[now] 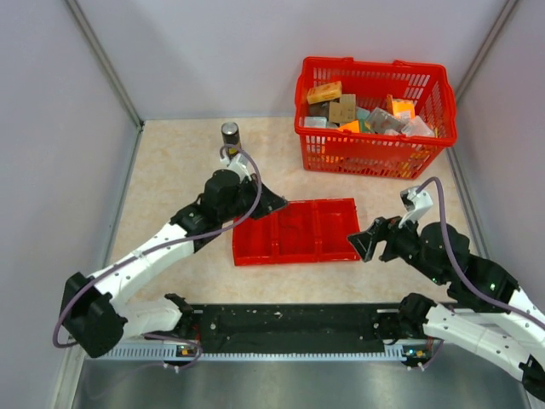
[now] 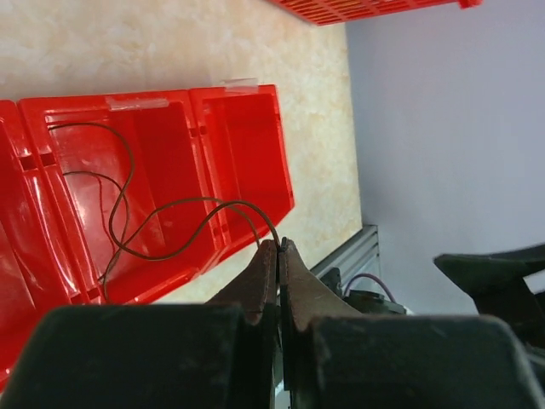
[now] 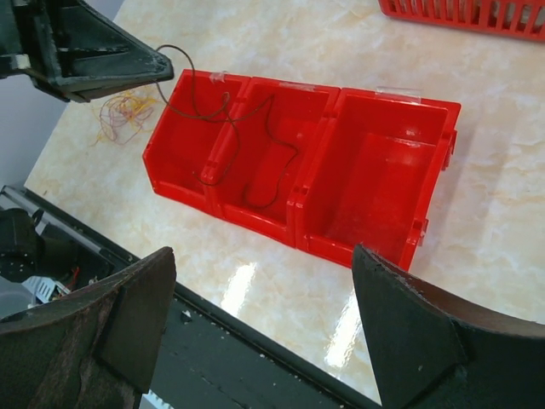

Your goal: Untangle the cables

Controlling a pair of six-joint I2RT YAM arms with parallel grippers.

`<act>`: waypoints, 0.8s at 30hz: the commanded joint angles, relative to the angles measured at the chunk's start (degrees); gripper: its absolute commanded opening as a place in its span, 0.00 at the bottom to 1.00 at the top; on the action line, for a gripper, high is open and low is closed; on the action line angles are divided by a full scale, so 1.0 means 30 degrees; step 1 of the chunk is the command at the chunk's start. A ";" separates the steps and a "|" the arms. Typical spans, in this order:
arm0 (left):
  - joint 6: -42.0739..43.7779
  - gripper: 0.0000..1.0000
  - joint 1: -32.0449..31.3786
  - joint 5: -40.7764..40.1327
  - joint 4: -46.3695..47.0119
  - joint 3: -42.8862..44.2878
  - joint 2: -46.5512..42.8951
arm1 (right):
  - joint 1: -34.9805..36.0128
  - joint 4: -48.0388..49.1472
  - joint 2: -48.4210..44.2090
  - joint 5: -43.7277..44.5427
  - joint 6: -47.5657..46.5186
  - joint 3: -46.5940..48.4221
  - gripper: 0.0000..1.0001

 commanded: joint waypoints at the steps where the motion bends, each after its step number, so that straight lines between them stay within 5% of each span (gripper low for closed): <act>1: 0.0386 0.00 -0.0327 0.0015 0.0659 0.0933 0.2456 | -0.0087 0.0186 0.0323 0.0331 -0.0105 0.0414 0.83; 11: 0.0766 0.00 -0.1705 -0.1419 0.1421 0.0905 0.6153 | -0.0058 0.0069 -0.0615 0.0009 0.0862 -0.0787 0.83; 13: 0.1000 0.21 -0.1705 -0.1362 0.1012 0.1169 0.6038 | -0.0088 0.0039 -0.0440 0.0009 0.0862 -0.0672 0.83; 17: 0.2316 0.84 -0.1705 -0.2324 -0.0215 0.1112 0.4080 | -0.0059 0.0127 0.0116 0.0009 0.0715 -0.0641 0.83; 19: 0.2845 0.99 -0.1676 -0.3348 -0.1795 0.0908 0.2558 | -0.0059 0.0127 0.0292 -0.0136 0.0803 -0.0700 0.83; 24: 0.3959 0.98 -0.1267 -0.7709 -0.6246 0.0088 -0.2157 | -0.0058 0.0185 0.0030 -0.0695 0.1009 -0.0904 0.83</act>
